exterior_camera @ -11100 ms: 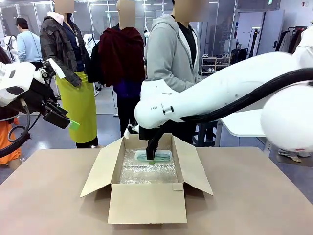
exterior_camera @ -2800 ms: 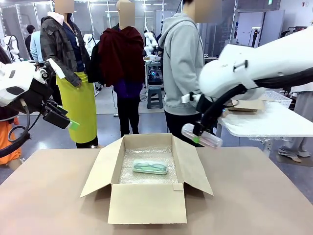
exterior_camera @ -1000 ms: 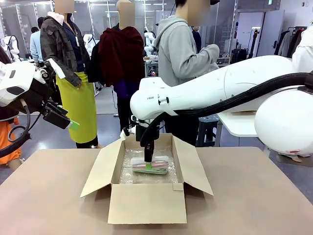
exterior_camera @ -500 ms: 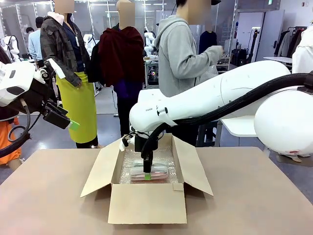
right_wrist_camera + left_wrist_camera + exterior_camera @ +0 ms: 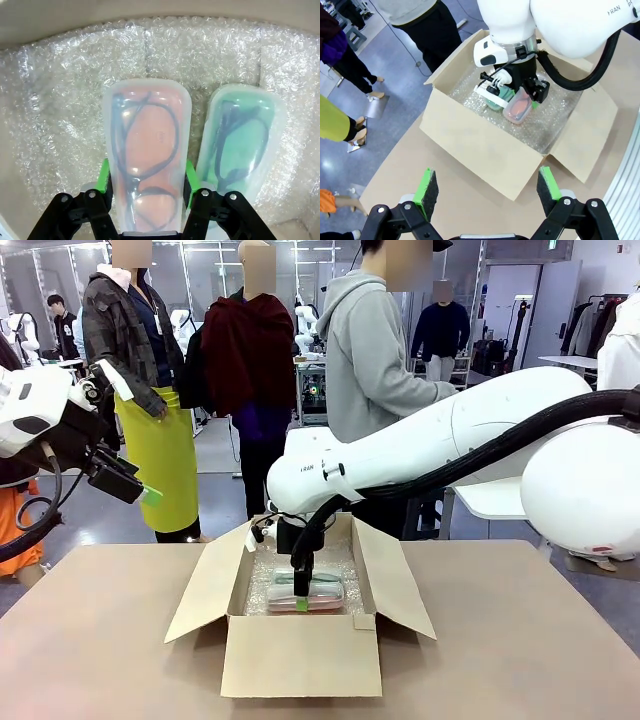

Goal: Pack the glasses set securely to prepare it for shipping.
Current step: Put the Glasses case from the right side of the table into the Package Box.

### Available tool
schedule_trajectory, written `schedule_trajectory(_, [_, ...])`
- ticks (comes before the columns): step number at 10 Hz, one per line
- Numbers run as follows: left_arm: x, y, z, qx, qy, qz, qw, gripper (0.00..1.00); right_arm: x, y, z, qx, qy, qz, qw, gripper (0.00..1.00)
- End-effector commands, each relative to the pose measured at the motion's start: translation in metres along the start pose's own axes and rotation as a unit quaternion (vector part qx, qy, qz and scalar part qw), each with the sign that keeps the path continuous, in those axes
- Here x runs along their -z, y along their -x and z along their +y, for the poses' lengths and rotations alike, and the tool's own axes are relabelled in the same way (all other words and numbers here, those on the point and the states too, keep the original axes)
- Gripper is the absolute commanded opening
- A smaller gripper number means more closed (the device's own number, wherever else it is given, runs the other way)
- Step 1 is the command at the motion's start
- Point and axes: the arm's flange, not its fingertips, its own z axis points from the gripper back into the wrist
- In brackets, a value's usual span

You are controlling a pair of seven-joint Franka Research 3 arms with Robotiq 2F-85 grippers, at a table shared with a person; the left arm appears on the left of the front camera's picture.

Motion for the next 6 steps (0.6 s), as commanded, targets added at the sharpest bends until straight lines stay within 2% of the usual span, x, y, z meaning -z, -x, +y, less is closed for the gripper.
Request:
schedule_trajectory(1, [-0.001,0.000,0.001,0.002,-0.002,-0.002,1.000,1.00,0.006,0.008,0.007,0.010,0.002,-0.017,1.000,0.68])
schedule_trajectory(2, [-0.001,0.000,0.001,0.002,-0.002,-0.002,1.000,1.00,0.005,0.008,0.008,0.009,0.005,-0.019,1.000,0.82])
schedule_trajectory(3, [-0.001,0.000,0.001,0.002,-0.002,-0.002,1.000,1.00,0.000,0.008,0.009,0.008,0.009,-0.023,1.000,1.00])
schedule_trajectory(6, [-0.001,0.000,0.001,0.002,-0.002,-0.002,1.000,1.00,-0.014,0.009,0.013,0.005,0.022,-0.026,0.999,1.00])
